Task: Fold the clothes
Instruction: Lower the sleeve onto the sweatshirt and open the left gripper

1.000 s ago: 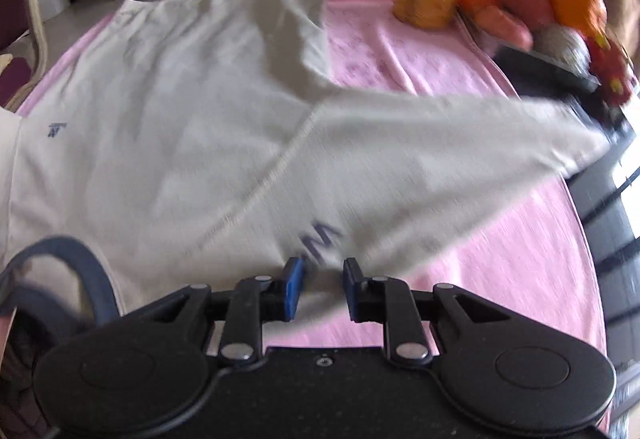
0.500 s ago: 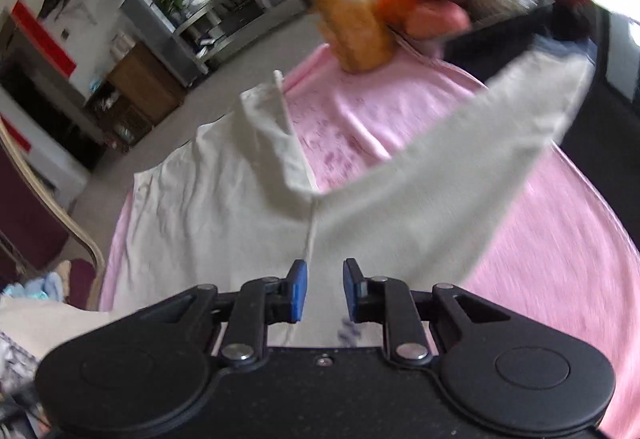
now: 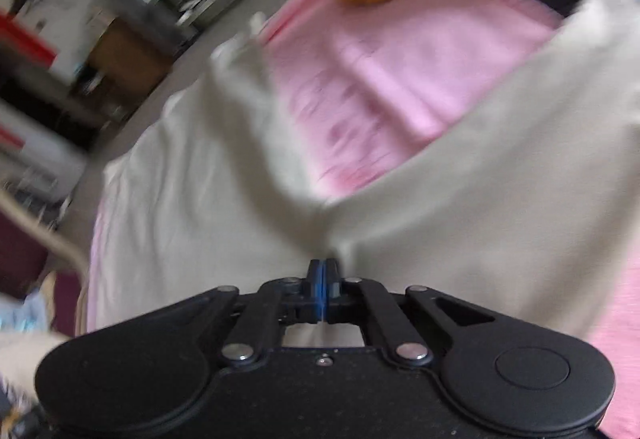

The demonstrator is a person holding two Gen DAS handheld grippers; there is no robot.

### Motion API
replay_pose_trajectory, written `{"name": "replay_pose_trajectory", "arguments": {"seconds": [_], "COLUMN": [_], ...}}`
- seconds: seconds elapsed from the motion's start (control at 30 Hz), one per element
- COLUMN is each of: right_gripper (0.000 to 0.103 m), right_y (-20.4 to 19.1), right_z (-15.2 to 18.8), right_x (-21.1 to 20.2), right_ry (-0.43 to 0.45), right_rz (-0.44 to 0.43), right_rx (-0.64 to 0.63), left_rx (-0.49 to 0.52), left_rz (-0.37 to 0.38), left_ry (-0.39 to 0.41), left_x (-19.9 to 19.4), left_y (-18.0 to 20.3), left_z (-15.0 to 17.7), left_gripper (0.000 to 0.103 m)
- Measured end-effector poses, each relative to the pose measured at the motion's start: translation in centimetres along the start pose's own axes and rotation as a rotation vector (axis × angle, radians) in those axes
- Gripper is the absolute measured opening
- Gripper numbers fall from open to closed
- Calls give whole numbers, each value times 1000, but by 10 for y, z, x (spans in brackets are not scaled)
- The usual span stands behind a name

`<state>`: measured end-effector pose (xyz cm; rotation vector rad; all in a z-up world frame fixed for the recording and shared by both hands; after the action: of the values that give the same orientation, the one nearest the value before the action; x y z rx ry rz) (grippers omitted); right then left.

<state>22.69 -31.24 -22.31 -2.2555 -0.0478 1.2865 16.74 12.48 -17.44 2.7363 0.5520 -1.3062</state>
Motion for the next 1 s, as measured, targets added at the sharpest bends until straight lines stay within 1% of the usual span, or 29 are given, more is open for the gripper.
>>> {"name": "replay_pose_trajectory", "arguments": {"seconds": [0.03, 0.07, 0.13, 0.17, 0.2, 0.27, 0.33, 0.4, 0.5, 0.53, 0.6, 0.63, 0.67, 0.73, 0.77, 0.83, 0.87, 0.9, 0.93, 1.0], "right_gripper": [11, 11, 12, 16, 18, 24, 24, 24, 24, 21, 20, 20, 20, 20, 20, 22, 25, 26, 29, 35], "right_y": [0, -3, -15, -24, -36, -58, -73, -79, -66, -60, -46, -39, -35, -35, -37, -48, -54, -62, -68, -79], "right_z": [-5, -10, -18, -22, -27, -35, -41, -45, -48, -49, -49, -49, -50, -56, -59, -71, -77, -80, -82, -80], "right_x": [-14, -27, -53, -65, -74, -83, -76, -59, -25, -14, 5, 13, 15, 2, -9, -53, -79, -107, -132, -161], "right_ry": [48, 75, 102, 122, 147, 186, 182, 174, 140, 126, 90, 66, 39, 4, -5, 18, 60, 129, 192, 287], "right_rz": [56, 64, -33, -76, -99, -111, -108, -87, -43, -28, -7, -2, -7, -27, -59, -220, -302, -359, -404, -440], "right_rx": [-22, -40, -29, -38, -66, -132, -193, -223, -208, -199, -178, -165, -145, -90, -63, -10, 1, -9, -25, -81], "left_rx": [4, 9, 18, 25, 31, 60, 99, 150, 188, 200, 223, 218, 200, 149, 121, 72, 39, 24, 9, -19], "left_rz": [29, 60, 120, 140, 160, 185, 182, 200, 249, 243, 231, 230, 249, 330, 376, 452, 493, 505, 516, 536], "left_ry": [24, 50, 105, 126, 146, 151, 149, 117, 49, 40, 23, 11, 8, 16, 24, 51, 76, 84, 91, 104], "left_x": [-10, -20, -41, -47, -53, -53, -42, -17, 17, 22, 32, 33, 30, 11, -2, -26, -37, -41, -45, -52], "left_y": [2, 4, 10, 13, 16, 26, 37, 49, 54, 55, 57, 56, 54, 49, 47, 41, 36, 34, 32, 28], "left_z": [-6, -12, -26, -33, -40, -52, -56, -56, -47, -44, -39, -39, -42, -55, -62, -77, -83, -86, -88, -92], "left_gripper": [8, 9, 10, 10, 11, 16, 17, 16, 14, 14, 13, 12, 11, 12, 12, 12, 13, 14, 14, 14]}}
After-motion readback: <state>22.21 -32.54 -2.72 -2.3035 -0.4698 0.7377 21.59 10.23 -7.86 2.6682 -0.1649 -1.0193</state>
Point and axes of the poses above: each gripper's, at about its wrist camera, not at the fingertips, and x roughly the way its jaws point, y to its right, z to its underside, the point moved 4 cm from there along x, roughly the way its jaws point
